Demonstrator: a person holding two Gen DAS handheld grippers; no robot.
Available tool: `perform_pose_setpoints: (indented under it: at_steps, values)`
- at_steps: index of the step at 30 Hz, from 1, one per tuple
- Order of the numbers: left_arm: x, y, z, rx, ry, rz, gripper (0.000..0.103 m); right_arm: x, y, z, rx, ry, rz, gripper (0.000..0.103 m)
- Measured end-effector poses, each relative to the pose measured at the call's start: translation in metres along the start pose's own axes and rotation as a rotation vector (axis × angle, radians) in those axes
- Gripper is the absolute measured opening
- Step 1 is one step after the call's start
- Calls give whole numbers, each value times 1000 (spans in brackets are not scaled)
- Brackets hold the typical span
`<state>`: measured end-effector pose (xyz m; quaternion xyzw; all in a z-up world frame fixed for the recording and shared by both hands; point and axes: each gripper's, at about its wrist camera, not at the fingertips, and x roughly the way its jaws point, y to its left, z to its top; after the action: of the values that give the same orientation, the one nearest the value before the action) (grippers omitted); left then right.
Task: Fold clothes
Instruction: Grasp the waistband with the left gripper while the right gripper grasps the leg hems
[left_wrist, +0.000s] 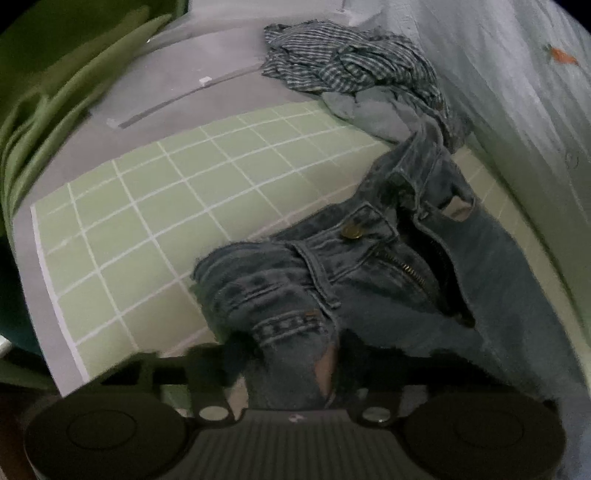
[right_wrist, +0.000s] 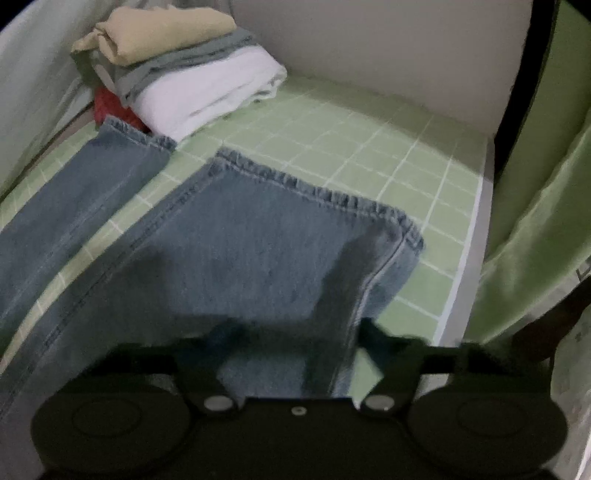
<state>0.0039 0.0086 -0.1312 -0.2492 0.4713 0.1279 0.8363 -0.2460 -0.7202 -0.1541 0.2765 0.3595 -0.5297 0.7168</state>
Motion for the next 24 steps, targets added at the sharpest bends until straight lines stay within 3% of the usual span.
perform_pose_setpoints:
  at_steps: [2,3,7,13,20,24]
  values:
    - [-2,1,0,-15,-3,-20,32,-2,4,1,-34,-8,-2,16]
    - [-3,-1,0,-6,-9,-19,30,-3,3,2,-45,-9,7,9]
    - [-15,-6,-3,16,-35,-13,23,-8,-8,3,9,-7,53,6]
    - [-47,11,-10,55,-96,15,22,-31,-33,-10,79,-3,106,5]
    - [-76,51,-31,-48,-114,60,22,-41,-55,-20,192,15,190,6]
    - [-99,40,-31,-37,-172,28,21,-59,-52,-3,255,-30,275,6]
